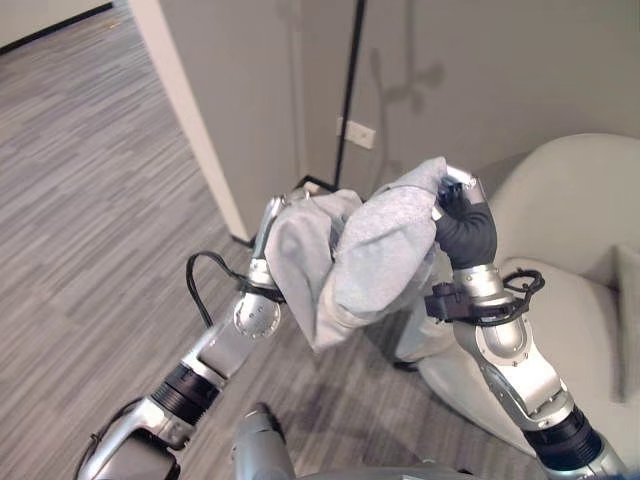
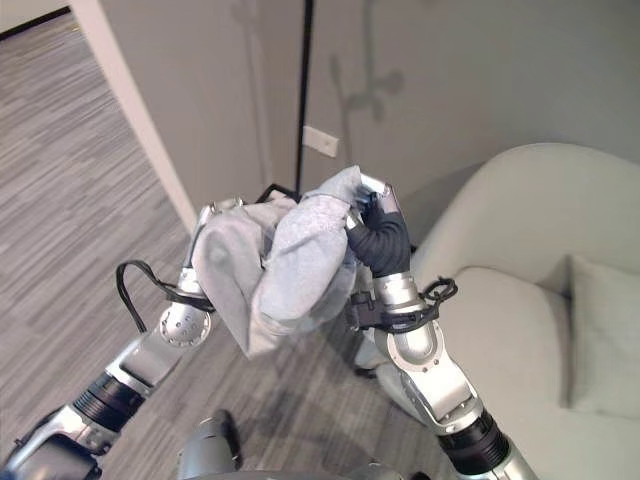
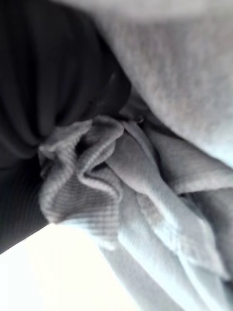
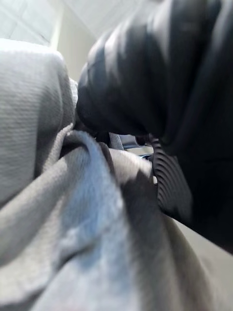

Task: Hang the clothes on the sofa on the clothes rack.

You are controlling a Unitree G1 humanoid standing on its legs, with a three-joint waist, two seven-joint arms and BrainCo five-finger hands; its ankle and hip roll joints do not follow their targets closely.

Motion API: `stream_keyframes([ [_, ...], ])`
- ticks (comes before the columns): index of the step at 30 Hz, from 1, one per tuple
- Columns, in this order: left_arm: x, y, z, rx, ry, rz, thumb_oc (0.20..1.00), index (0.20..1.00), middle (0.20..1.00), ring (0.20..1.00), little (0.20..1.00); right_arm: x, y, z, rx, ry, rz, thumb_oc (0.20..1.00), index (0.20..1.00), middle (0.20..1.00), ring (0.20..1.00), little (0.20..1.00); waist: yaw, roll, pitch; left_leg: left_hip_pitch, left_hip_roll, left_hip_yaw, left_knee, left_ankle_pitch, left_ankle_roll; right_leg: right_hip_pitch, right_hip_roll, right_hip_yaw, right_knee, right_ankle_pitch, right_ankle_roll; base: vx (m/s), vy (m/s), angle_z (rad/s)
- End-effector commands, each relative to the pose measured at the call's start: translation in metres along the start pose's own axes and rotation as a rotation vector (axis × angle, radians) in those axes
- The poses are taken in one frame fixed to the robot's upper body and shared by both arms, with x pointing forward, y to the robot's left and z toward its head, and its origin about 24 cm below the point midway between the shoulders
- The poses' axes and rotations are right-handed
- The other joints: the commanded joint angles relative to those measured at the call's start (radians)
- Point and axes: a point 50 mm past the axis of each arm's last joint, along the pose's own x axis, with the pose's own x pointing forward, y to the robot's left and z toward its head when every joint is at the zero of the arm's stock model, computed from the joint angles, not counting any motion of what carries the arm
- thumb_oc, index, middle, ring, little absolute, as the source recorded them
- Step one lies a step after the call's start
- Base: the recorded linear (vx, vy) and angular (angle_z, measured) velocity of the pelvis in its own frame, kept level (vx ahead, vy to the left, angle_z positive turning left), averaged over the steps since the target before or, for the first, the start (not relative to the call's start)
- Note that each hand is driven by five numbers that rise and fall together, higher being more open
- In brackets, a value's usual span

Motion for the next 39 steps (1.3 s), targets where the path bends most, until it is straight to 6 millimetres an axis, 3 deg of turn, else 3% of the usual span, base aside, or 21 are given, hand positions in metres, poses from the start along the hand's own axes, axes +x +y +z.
stream_keyframes([
  [1, 0.008, 0.012, 0.034, -0.094, -0.167, 0.169, 0.200, 0.200, 0.200, 0.200, 0.200, 0.012, -0.011, 0.020, -0.101, -0.158, -0.009, 0.200, 0.200, 0.200, 0.200, 0.200, -0.009, 0.054, -0.049, 0.271, 0.021, 0.021, -0.417, 0.150, -0.055, -0.045, 0.144, 0.052, 0.073, -0.229, 0.224, 0.17, 0.520, 0.16],
  [2, 0.005, 0.010, 0.029, -0.087, -0.140, 0.175, 0.200, 0.200, 0.200, 0.200, 0.200, 0.010, -0.013, 0.021, -0.089, -0.164, -0.015, 0.200, 0.200, 0.200, 0.200, 0.200, -0.030, 0.065, -0.042, 0.321, -0.039, 0.043, -0.467, 0.142, -0.023, -0.102, 0.253, 0.043, 0.128, -0.328, 0.190, 0.16, 0.504, -0.10],
  [4, -0.001, 0.008, 0.022, -0.073, -0.094, 0.168, 0.200, 0.200, 0.200, 0.200, 0.200, 0.007, -0.013, 0.022, -0.075, -0.158, -0.001, 0.200, 0.200, 0.200, 0.200, 0.200, -0.041, 0.075, -0.036, 0.379, -0.087, 0.072, -0.531, 0.144, -0.007, -0.153, 0.375, 0.021, 0.161, -0.438, 0.164, 0.18, 0.439, -0.28],
  [5, -0.003, 0.008, 0.021, -0.064, -0.087, 0.162, 0.200, 0.200, 0.200, 0.200, 0.200, 0.006, -0.014, 0.022, -0.090, -0.158, 0.001, 0.200, 0.200, 0.200, 0.200, 0.200, -0.046, 0.075, -0.034, 0.388, -0.105, 0.074, -0.534, 0.138, -0.004, -0.160, 0.421, 0.014, 0.140, -0.472, 0.158, 0.10, 0.134, -0.34],
  [6, -0.003, 0.008, 0.021, -0.063, -0.086, 0.162, 0.200, 0.200, 0.200, 0.200, 0.200, 0.006, -0.014, 0.022, -0.090, -0.157, 0.002, 0.200, 0.200, 0.200, 0.200, 0.200, -0.046, 0.077, -0.034, 0.390, -0.102, 0.075, -0.534, 0.136, -0.006, -0.157, 0.425, 0.013, 0.138, -0.475, 0.156, 0.14, 0.155, -0.38],
  [7, -0.005, 0.008, 0.019, -0.057, -0.076, 0.168, 0.200, 0.200, 0.200, 0.200, 0.200, 0.007, -0.016, 0.023, -0.133, -0.172, 0.000, 0.200, 0.200, 0.200, 0.200, 0.200, -0.059, 0.069, -0.038, 0.407, -0.130, 0.076, -0.538, 0.116, -0.006, -0.175, 0.511, 0.011, 0.072, -0.513, 0.140, 0.18, 0.112, -0.23],
  [9, -0.005, 0.005, 0.018, -0.055, -0.068, 0.175, 0.200, 0.200, 0.200, 0.200, 0.200, 0.007, -0.019, 0.024, -0.167, -0.176, -0.007, 0.200, 0.200, 0.200, 0.200, 0.200, -0.075, 0.065, -0.044, 0.422, -0.140, 0.073, -0.538, 0.090, -0.010, -0.203, 0.549, 0.038, -0.005, -0.503, 0.132, 0.21, 0.078, 0.02],
  [10, -0.005, 0.004, 0.018, -0.055, -0.069, 0.176, 0.200, 0.200, 0.200, 0.200, 0.200, 0.007, -0.019, 0.024, -0.168, -0.176, -0.006, 0.200, 0.200, 0.200, 0.200, 0.200, -0.073, 0.068, -0.046, 0.420, -0.138, 0.074, -0.538, 0.089, -0.010, -0.202, 0.552, 0.039, -0.011, -0.500, 0.131, 0.25, -0.025, 0.10],
  [11, -0.004, 0.000, 0.017, -0.060, -0.059, 0.175, 0.200, 0.200, 0.200, 0.200, 0.200, 0.008, -0.019, 0.025, -0.179, -0.178, -0.005, 0.200, 0.200, 0.200, 0.200, 0.200, -0.090, 0.063, -0.045, 0.437, -0.142, 0.059, -0.538, 0.076, -0.010, -0.236, 0.557, 0.089, -0.042, -0.476, 0.140, 0.16, -0.018, 0.23],
  [15, 0.000, -0.006, 0.020, -0.059, -0.073, 0.165, 0.200, 0.200, 0.200, 0.200, 0.200, 0.005, -0.021, 0.027, -0.211, -0.185, -0.003, 0.200, 0.200, 0.200, 0.200, 0.200, -0.098, 0.063, -0.051, 0.493, -0.161, 0.049, -0.537, 0.037, 0.001, -0.206, 0.554, 0.099, -0.063, -0.472, 0.132, 0.35, -0.078, 0.01],
  [16, 0.003, -0.010, 0.023, -0.074, -0.076, 0.164, 0.200, 0.200, 0.200, 0.200, 0.200, 0.004, -0.024, 0.027, -0.221, -0.183, -0.008, 0.200, 0.200, 0.200, 0.200, 0.200, -0.095, 0.060, -0.063, 0.502, -0.154, 0.053, -0.445, 0.013, -0.017, -0.135, 0.571, 0.097, -0.090, -0.505, 0.108, 0.34, -0.190, 0.13],
  [17, 0.004, -0.010, 0.024, -0.080, -0.081, 0.170, 0.200, 0.200, 0.200, 0.200, 0.200, 0.004, -0.026, 0.028, -0.227, -0.189, -0.008, 0.200, 0.200, 0.200, 0.200, 0.200, -0.093, 0.057, -0.064, 0.495, -0.145, 0.059, -0.368, 0.029, -0.036, -0.110, 0.575, 0.094, -0.097, -0.512, 0.101, 0.45, -0.293, 0.20],
  [21, 0.014, -0.008, 0.026, -0.070, -0.101, 0.203, 0.200, 0.200, 0.200, 0.200, 0.200, 0.003, -0.040, 0.026, -0.294, -0.168, -0.046, 0.200, 0.200, 0.200, 0.200, 0.200, -0.068, 0.000, -0.044, 0.328, 0.033, 0.088, 0.112, 0.213, -0.145, 0.024, 0.574, 0.039, -0.170, -0.535, 0.031, 0.27, -0.309, 0.22],
  [25, 0.024, 0.003, 0.028, -0.001, -0.127, 0.299, 0.200, 0.200, 0.200, 0.200, 0.200, 0.002, -0.051, 0.022, -0.422, -0.148, -0.076, 0.200, 0.200, 0.200, 0.200, 0.200, -0.050, -0.026, -0.043, 0.207, 0.040, 0.106, 0.212, 0.186, -0.141, 0.091, 0.557, 0.064, -0.215, -0.547, 0.026, 0.26, -0.063, -0.12],
  [26, 0.034, 0.015, 0.028, 0.078, -0.150, 0.389, 0.200, 0.200, 0.200, 0.200, 0.200, 0.003, -0.059, 0.020, -0.544, -0.152, -0.096, 0.200, 0.200, 0.200, 0.200, 0.200, -0.052, -0.021, -0.056, 0.159, 0.044, 0.133, 0.141, 0.163, -0.129, 0.124, 0.550, 0.083, -0.234, -0.552, 0.038, 0.30, 0.036, -0.08],
  [27, 0.035, 0.015, 0.028, 0.079, -0.151, 0.391, 0.200, 0.200, 0.200, 0.200, 0.200, 0.003, -0.059, 0.020, -0.546, -0.153, -0.096, 0.200, 0.200, 0.200, 0.200, 0.200, -0.050, -0.022, -0.056, 0.162, 0.041, 0.136, 0.135, 0.165, -0.127, 0.124, 0.547, 0.085, -0.236, -0.551, 0.039, 0.32, 0.108, -0.12],
  [29, 0.043, 0.030, 0.033, 0.181, -0.199, 0.487, 0.200, 0.200, 0.200, 0.200, 0.200, 0.006, -0.066, 0.022, -0.621, -0.177, -0.113, 0.200, 0.200, 0.200, 0.200, 0.200, -0.052, -0.010, -0.077, 0.161, 0.022, 0.137, -0.056, 0.152, -0.105, 0.139, 0.534, 0.107, -0.242, -0.558, 0.058, 0.33, 0.207, -0.24],
  [31, 0.050, 0.045, 0.039, 0.267, -0.255, 0.579, 0.200, 0.200, 0.200, 0.200, 0.200, 0.015, -0.069, 0.025, -0.664, -0.224, -0.124, 0.200, 0.200, 0.200, 0.200, 0.200, -0.042, 0.016, -0.108, 0.188, 0.015, 0.054, -0.354, 0.242, -0.113, 0.173, 0.522, 0.128, -0.254, -0.569, 0.092, 0.54, 0.298, -0.38],
  [32, 0.053, 0.055, 0.041, 0.348, -0.306, 0.614, 0.200, 0.200, 0.200, 0.200, 0.200, 0.023, -0.072, 0.027, -0.733, -0.264, -0.129, 0.200, 0.200, 0.200, 0.200, 0.200, -0.024, 0.024, -0.121, 0.190, 0.040, -0.015, -0.463, 0.303, -0.138, 0.197, 0.520, 0.145, -0.250, -0.595, 0.098, 0.44, 0.168, -0.59],
  [34, 0.054, 0.069, 0.041, 0.412, -0.318, 0.669, 0.200, 0.200, 0.200, 0.200, 0.200, 0.029, -0.078, 0.025, -0.788, -0.271, -0.167, 0.200, 0.200, 0.200, 0.200, 0.200, -0.021, 0.040, -0.150, 0.221, 0.051, -0.012, -0.512, 0.330, -0.142, 0.228, 0.528, 0.150, -0.249, -0.612, 0.111, 0.54, 0.109, -0.61],
  [39, 0.054, 0.081, 0.042, 0.480, -0.337, 0.708, 0.200, 0.200, 0.200, 0.200, 0.200, 0.035, -0.087, 0.033, -0.847, -0.319, -0.266, 0.200, 0.200, 0.200, 0.200, 0.200, -0.005, 0.049, -0.195, 0.274, -0.018, 0.030, -0.533, 0.306, -0.113, 0.246, 0.482, 0.167, -0.224, -0.577, 0.136, 0.37, 0.157, -0.37],
])
